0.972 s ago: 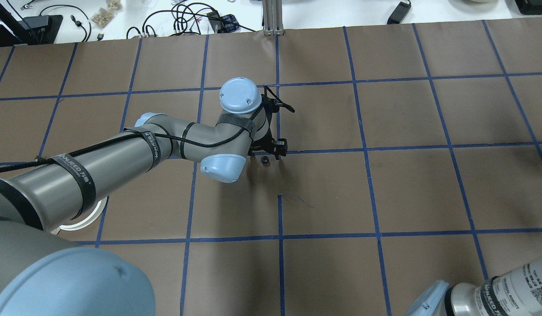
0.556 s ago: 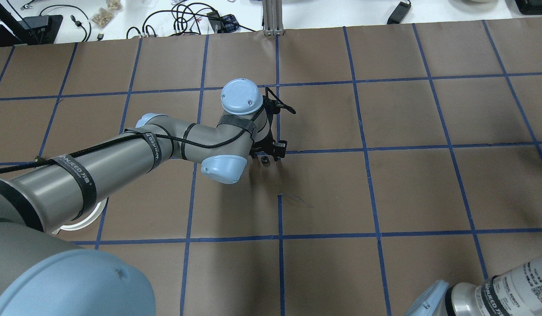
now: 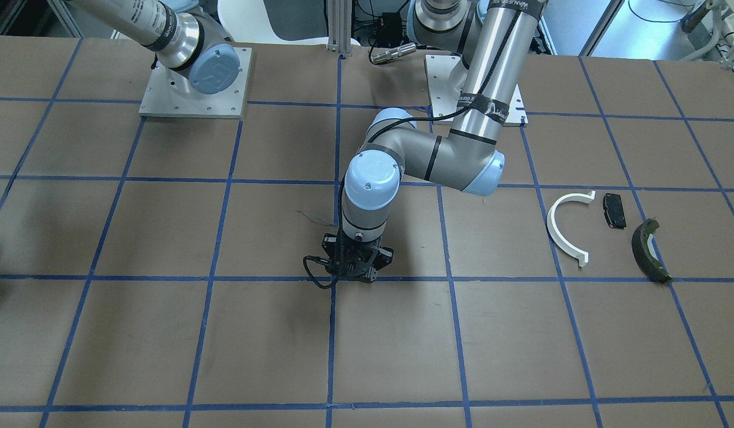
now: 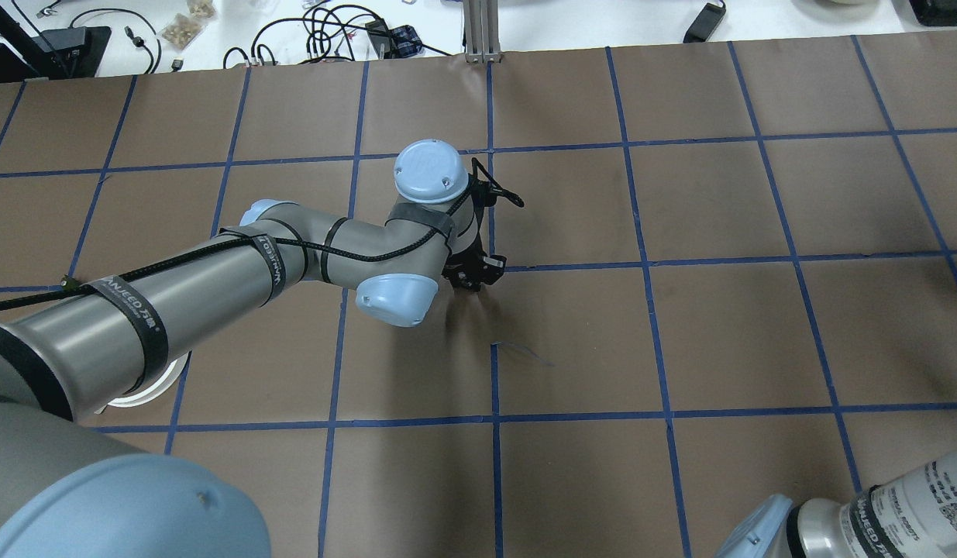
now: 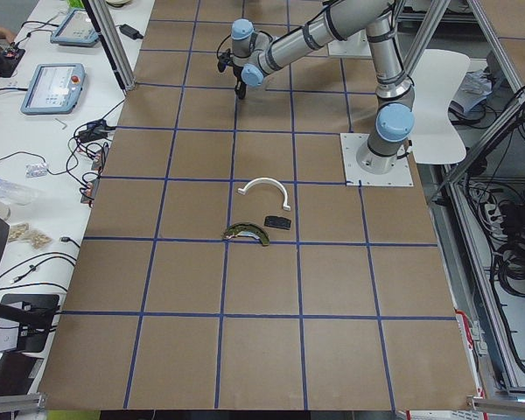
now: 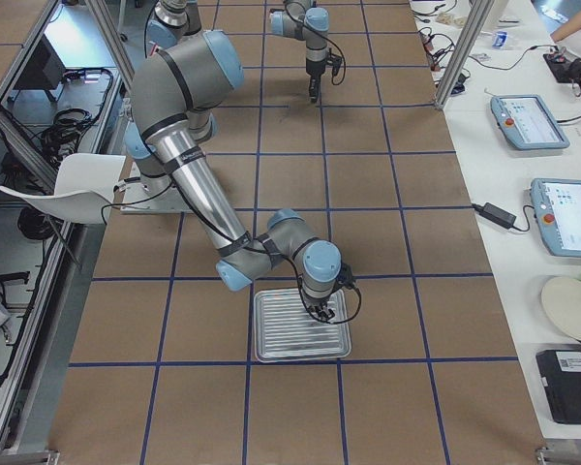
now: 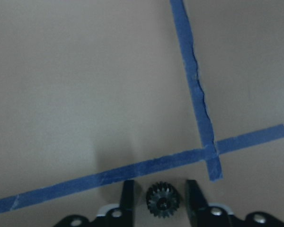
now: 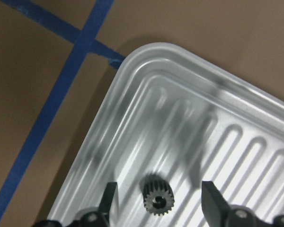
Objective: Place bearing gear from tray to pile
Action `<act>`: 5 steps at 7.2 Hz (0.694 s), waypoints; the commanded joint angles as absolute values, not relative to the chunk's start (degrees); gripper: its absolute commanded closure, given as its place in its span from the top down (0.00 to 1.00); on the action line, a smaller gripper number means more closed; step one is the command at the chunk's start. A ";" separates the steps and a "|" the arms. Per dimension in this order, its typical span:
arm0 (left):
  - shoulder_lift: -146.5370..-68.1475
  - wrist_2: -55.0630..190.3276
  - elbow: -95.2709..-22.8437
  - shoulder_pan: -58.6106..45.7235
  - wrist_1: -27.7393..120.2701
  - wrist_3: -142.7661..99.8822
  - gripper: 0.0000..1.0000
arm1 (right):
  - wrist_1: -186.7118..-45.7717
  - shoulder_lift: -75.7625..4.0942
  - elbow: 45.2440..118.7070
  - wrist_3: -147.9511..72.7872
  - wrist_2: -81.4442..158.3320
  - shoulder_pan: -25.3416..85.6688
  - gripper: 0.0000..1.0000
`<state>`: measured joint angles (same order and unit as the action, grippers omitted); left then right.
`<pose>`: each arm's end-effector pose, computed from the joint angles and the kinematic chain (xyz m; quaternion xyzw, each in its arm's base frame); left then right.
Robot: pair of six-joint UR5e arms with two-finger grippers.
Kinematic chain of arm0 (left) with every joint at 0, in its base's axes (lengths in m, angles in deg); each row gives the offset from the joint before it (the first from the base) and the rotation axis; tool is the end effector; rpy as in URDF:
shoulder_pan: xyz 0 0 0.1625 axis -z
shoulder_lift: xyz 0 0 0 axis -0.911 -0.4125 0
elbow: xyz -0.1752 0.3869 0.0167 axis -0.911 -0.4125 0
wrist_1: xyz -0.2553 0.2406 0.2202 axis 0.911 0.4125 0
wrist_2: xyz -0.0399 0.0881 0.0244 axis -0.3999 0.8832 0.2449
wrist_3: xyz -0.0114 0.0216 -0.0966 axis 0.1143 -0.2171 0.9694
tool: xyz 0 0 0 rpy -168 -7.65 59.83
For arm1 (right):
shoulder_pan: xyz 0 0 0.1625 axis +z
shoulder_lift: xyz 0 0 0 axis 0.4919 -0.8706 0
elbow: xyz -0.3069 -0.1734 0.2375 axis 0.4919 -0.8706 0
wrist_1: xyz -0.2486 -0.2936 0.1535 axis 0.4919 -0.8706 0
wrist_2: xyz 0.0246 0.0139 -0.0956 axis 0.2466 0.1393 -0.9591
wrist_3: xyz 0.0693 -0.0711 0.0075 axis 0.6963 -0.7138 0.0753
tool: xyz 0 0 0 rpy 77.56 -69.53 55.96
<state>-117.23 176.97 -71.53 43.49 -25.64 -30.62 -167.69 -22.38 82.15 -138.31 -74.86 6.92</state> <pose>-0.3264 -0.5226 0.1707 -0.1186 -0.9925 0.0190 0.0237 -0.4461 -0.4938 0.1848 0.2640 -0.9644 0.0022 0.0129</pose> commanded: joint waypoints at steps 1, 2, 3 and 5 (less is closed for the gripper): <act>-117.19 177.06 -71.45 43.52 -25.10 -30.72 0.23 | -167.73 -22.36 82.23 -137.93 -74.93 6.92 0.43; -117.19 177.06 -71.27 43.52 -24.84 -30.81 0.00 | -167.64 -22.28 82.32 -137.84 -75.02 6.92 0.43; -116.15 176.97 -70.84 43.35 -23.53 -31.25 0.00 | -167.64 -22.28 82.32 -137.76 -75.10 6.92 0.43; -114.21 177.84 -67.52 41.51 -18.02 -32.39 0.00 | -167.55 -22.28 82.32 -137.75 -75.11 6.92 0.40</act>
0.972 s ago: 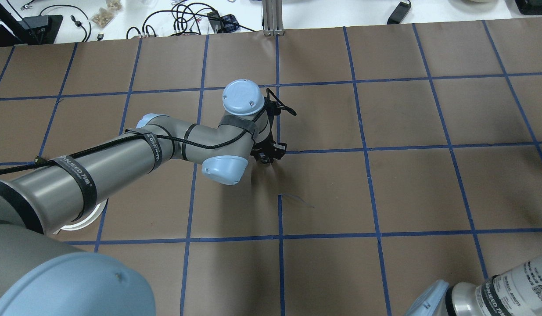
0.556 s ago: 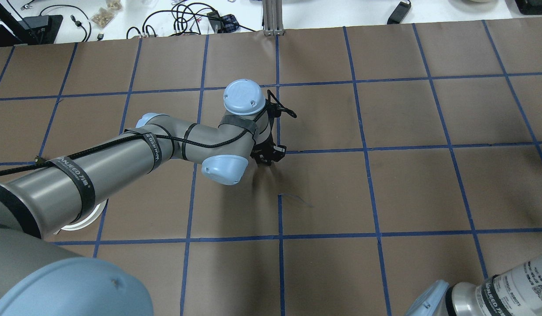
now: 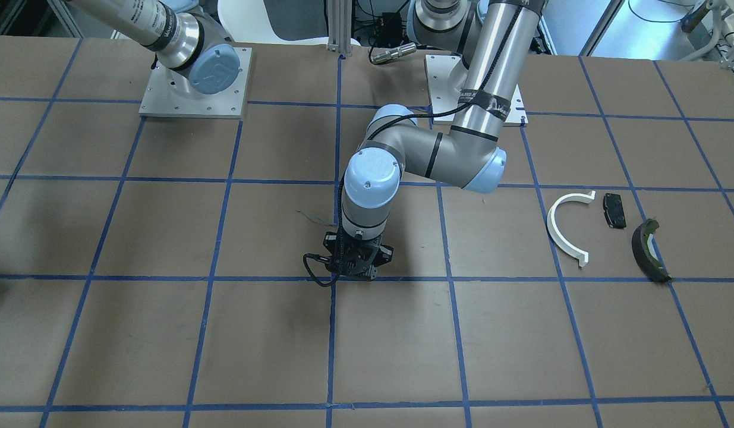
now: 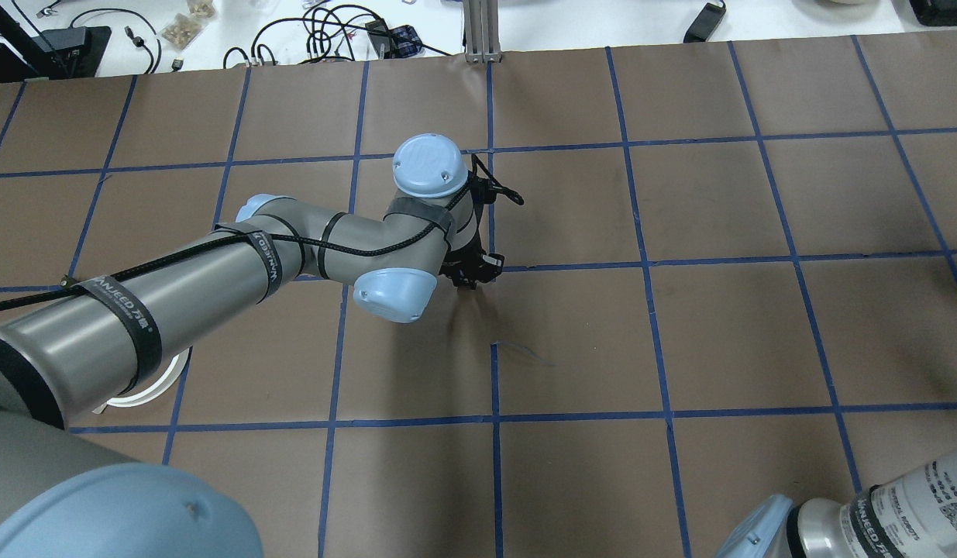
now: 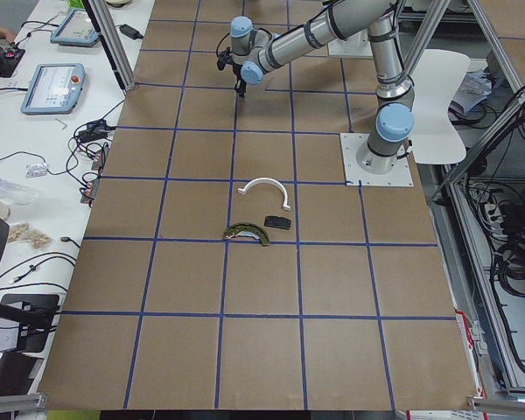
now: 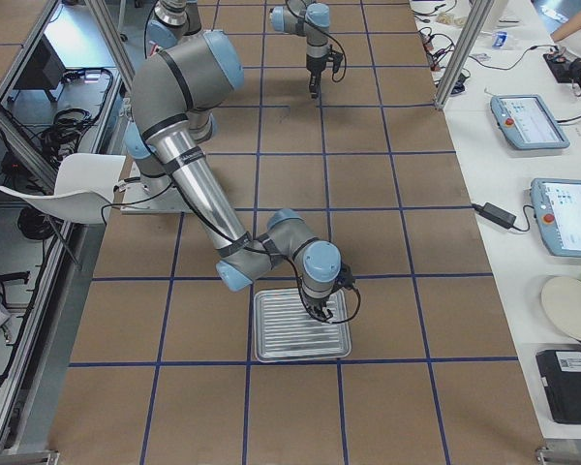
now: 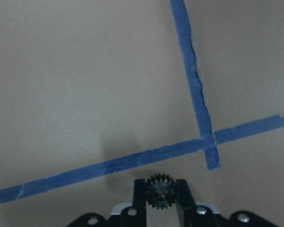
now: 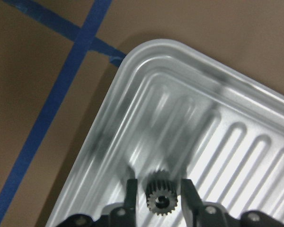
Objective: Place bearing gear from tray to pile
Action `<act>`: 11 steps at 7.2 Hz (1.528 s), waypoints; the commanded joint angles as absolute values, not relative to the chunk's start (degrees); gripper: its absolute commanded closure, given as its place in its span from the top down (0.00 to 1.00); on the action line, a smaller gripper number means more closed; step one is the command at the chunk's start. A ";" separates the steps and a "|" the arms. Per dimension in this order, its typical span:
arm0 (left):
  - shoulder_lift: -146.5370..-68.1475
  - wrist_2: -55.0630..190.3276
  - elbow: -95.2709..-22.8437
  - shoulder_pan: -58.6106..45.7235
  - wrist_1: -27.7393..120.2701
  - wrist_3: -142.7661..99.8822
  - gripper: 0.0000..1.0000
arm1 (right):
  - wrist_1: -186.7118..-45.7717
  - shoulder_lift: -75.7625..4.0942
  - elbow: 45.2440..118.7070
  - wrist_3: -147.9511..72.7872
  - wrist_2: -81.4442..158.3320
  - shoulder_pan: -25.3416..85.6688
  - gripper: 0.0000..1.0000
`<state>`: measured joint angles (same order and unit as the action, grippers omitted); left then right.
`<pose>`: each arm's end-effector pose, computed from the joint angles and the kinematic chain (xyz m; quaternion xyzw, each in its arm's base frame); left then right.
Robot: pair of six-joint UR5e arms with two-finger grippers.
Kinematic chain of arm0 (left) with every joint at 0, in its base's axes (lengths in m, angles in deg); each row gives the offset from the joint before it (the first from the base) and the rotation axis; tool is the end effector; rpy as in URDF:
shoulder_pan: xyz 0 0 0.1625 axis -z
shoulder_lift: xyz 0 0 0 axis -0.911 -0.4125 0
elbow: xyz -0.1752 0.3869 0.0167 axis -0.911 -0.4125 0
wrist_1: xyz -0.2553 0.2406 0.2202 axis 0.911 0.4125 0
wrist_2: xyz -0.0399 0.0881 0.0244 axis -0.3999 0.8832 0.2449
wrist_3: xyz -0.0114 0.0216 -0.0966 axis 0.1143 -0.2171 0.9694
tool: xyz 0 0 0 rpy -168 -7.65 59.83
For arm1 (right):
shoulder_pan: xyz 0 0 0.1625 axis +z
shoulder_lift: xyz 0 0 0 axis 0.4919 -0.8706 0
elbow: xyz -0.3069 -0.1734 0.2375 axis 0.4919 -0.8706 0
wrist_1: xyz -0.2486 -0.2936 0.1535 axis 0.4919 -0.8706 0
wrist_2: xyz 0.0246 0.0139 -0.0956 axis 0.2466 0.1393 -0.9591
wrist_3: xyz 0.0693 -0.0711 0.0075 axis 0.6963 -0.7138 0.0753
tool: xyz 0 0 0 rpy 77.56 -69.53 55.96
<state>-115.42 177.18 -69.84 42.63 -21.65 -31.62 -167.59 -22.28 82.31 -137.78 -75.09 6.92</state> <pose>-0.3192 -0.5305 0.1943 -0.1197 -0.9925 0.0155 0.0208 -0.4455 -0.4928 0.1823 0.2595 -0.9657 -0.0007 0.0107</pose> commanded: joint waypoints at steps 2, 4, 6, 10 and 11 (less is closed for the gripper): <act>-111.40 185.05 -60.93 34.95 -4.51 -37.63 0.00 | -167.55 -22.28 82.41 -137.75 -75.19 6.92 0.39; -108.50 185.49 -59.14 24.33 -0.86 -46.48 0.00 | -167.55 -22.54 82.23 -137.58 -75.46 6.92 0.15; -107.61 185.06 -61.33 11.50 -0.84 -56.16 0.00 | -166.68 -23.85 81.80 -137.06 -75.37 6.92 0.14; -105.51 184.70 -68.44 -7.06 -3.66 -76.74 0.00 | -155.09 -36.92 82.14 -118.91 -73.88 15.92 0.15; -105.59 183.66 -70.37 -9.28 -3.83 -77.65 0.00 | -152.11 -40.00 82.14 -111.55 -73.79 20.67 0.15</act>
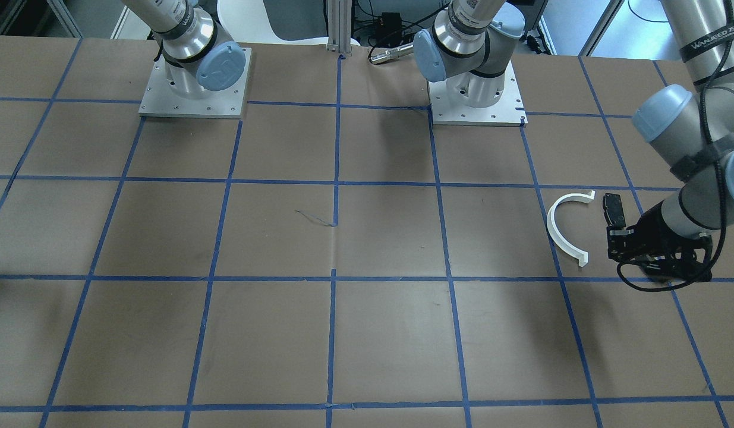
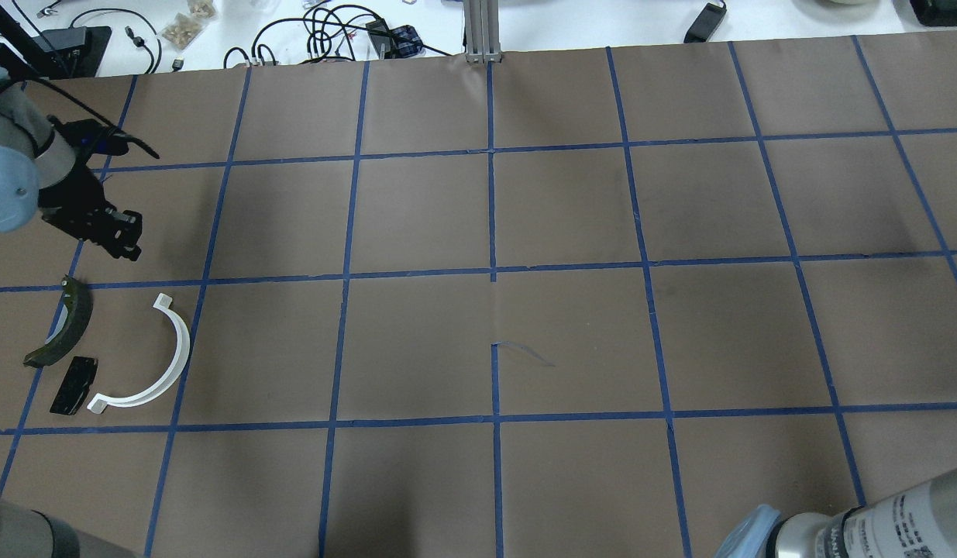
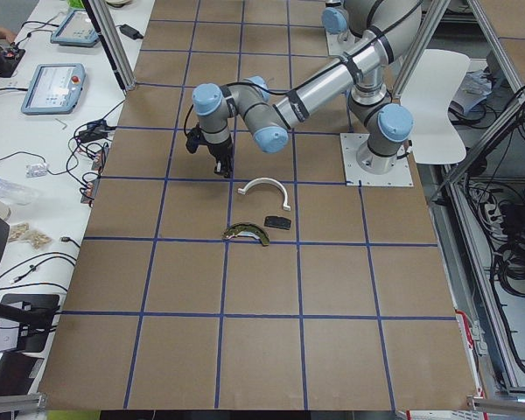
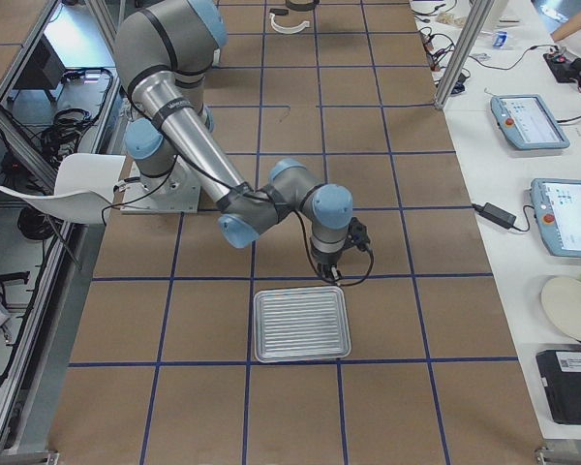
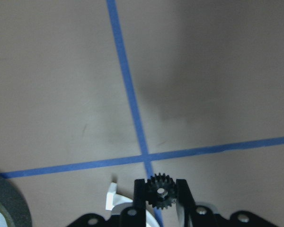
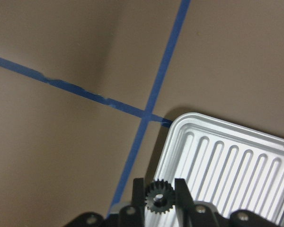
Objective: Place bearing gear from tray to pile
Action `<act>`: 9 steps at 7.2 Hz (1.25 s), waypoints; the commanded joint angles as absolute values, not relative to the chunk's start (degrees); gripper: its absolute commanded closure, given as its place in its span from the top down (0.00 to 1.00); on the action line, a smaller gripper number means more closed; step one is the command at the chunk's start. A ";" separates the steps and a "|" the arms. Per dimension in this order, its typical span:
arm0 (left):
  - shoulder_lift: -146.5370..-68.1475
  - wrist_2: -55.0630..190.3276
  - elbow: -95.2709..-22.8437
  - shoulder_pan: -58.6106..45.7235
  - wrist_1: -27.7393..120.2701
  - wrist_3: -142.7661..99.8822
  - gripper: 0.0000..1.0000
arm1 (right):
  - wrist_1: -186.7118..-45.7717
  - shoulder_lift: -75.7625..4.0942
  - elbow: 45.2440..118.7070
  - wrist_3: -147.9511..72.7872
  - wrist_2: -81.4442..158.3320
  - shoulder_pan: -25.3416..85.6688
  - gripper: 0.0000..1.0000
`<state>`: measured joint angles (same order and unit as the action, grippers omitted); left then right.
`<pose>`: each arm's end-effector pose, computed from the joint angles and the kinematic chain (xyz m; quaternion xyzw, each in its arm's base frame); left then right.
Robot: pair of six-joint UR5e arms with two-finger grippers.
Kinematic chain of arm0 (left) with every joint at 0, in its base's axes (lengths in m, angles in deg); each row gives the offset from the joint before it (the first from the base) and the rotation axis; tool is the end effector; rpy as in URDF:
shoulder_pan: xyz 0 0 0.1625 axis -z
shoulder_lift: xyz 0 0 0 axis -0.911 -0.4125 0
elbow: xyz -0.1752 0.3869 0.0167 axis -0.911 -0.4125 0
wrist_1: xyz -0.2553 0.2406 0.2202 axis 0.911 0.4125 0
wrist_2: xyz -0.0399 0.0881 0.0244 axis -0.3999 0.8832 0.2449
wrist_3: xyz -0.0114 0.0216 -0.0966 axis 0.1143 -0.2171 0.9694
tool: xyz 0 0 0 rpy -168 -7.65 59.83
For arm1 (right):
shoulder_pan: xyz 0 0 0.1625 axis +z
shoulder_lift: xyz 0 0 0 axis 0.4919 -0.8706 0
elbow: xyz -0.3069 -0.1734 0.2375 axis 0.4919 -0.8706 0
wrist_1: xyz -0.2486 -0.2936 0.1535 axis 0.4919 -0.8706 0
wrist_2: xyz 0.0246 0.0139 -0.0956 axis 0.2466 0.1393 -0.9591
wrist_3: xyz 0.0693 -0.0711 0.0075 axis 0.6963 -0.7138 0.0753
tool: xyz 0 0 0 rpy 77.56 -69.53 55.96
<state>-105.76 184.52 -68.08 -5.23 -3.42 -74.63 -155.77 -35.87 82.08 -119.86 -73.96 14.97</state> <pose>0.1732 -0.5561 0.2758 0.0790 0.9950 0.0593 0.0163 -0.3428 -0.5244 0.3132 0.1756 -0.9841 0.0197 0.0194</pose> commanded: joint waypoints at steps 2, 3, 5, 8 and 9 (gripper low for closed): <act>-106.99 183.30 -74.68 -9.91 -13.44 -79.58 0.00 | -147.80 -43.88 82.14 -89.81 -74.31 35.22 0.16; -107.17 183.30 -76.61 -9.92 -15.33 -79.33 0.00 | -147.17 -44.07 82.14 -78.02 -74.66 44.09 0.16; -107.69 183.56 -77.42 -9.92 -15.79 -78.72 0.00 | -144.18 -44.68 82.23 -52.36 -74.49 59.67 0.16; -107.87 183.47 -80.06 -9.92 -15.96 -78.97 0.00 | -148.63 -38.84 82.23 -26.13 -73.79 76.05 0.15; -107.87 183.73 -80.06 -10.00 -15.96 -79.15 0.00 | -149.96 -35.23 82.06 -20.39 -73.79 80.09 0.15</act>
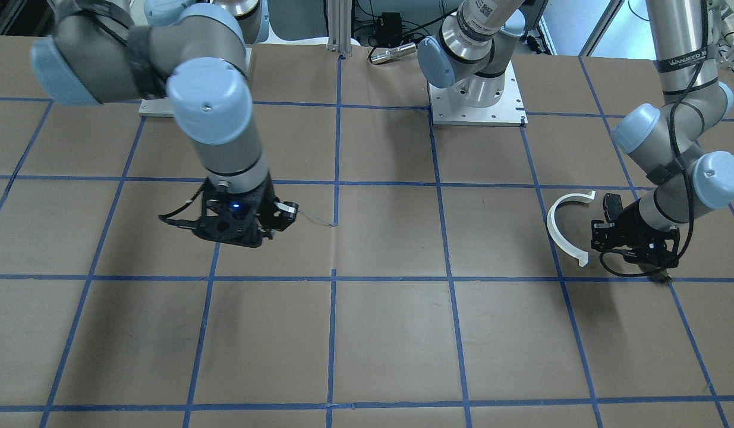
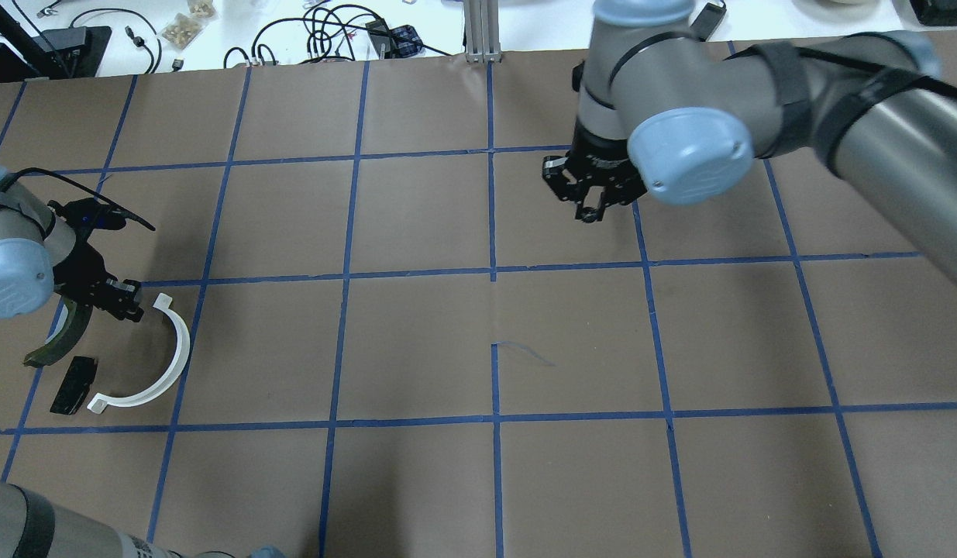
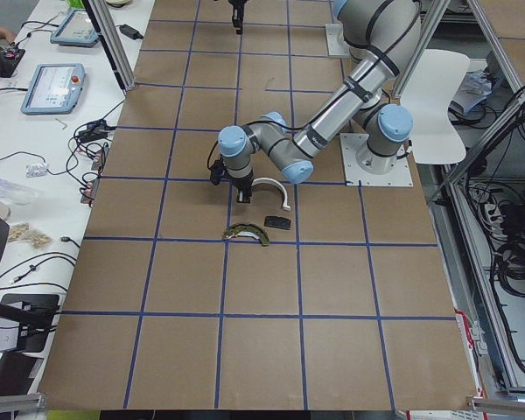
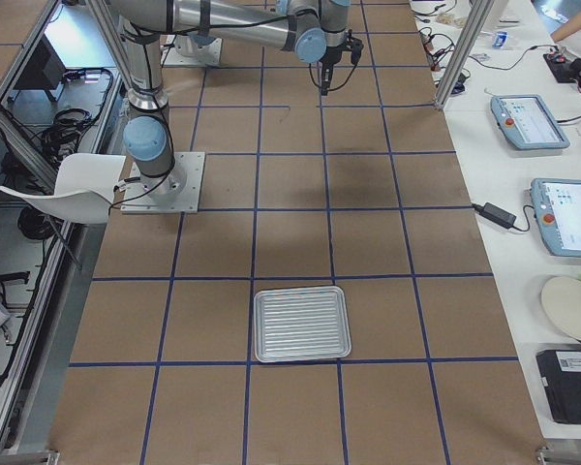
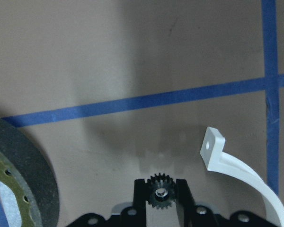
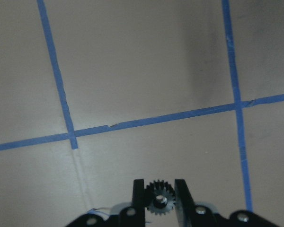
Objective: Place bearing gear from tray to pile
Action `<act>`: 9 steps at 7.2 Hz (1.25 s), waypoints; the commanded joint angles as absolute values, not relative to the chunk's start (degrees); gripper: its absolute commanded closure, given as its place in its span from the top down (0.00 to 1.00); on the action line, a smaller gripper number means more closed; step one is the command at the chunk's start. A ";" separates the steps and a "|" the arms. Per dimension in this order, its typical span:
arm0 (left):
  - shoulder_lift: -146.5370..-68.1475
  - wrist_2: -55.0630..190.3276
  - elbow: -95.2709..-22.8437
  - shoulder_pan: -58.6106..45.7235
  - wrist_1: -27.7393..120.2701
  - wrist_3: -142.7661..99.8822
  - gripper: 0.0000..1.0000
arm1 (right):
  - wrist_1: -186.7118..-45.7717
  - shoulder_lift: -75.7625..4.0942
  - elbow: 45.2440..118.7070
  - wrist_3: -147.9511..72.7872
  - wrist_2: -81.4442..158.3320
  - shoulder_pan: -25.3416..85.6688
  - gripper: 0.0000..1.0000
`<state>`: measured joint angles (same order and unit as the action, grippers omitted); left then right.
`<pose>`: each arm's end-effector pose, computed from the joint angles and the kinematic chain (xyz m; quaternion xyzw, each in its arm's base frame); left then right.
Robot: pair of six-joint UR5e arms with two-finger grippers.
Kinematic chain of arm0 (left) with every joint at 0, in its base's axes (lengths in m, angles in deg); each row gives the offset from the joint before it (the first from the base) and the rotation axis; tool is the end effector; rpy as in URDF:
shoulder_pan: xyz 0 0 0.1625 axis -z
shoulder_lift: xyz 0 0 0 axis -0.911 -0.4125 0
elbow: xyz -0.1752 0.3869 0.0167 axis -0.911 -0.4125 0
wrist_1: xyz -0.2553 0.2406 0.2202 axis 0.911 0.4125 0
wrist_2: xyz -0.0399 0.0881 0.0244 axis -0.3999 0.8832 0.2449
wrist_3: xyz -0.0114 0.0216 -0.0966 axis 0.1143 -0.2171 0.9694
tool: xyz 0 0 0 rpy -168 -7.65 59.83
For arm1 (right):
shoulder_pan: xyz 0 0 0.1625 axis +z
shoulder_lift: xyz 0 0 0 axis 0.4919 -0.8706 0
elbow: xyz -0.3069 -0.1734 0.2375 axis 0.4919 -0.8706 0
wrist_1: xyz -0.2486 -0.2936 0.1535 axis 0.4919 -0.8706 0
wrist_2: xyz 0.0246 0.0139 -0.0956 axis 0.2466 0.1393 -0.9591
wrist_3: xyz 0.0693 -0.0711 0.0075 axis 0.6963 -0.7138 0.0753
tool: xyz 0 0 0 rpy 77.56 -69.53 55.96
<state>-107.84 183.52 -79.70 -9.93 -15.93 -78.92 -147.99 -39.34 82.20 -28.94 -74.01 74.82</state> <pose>0.1936 -0.5071 0.1919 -0.0755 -0.9951 -0.0631 0.0017 0.2754 -0.5370 0.3348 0.0946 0.9954 0.0126 0.0008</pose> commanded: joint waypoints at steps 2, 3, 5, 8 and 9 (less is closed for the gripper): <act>-108.05 183.91 -80.15 -9.92 -15.96 -79.24 0.08 | -154.19 -31.00 82.41 -21.02 -74.40 82.50 0.21; -108.14 184.09 -80.15 -10.00 -15.96 -79.24 0.10 | -155.24 -29.67 82.67 -21.12 -74.49 82.85 0.21; -108.58 184.00 -80.24 -10.97 -15.87 -79.24 0.54 | -157.53 -26.25 82.76 -26.10 -73.70 82.86 0.21; -108.32 184.17 -79.10 -10.54 -15.96 -78.54 0.96 | -159.55 -26.84 81.80 -31.55 -73.53 82.42 1.00; -106.57 183.74 -76.66 -8.44 -15.44 -78.27 0.96 | -158.94 -28.94 80.84 -32.37 -72.83 81.11 1.00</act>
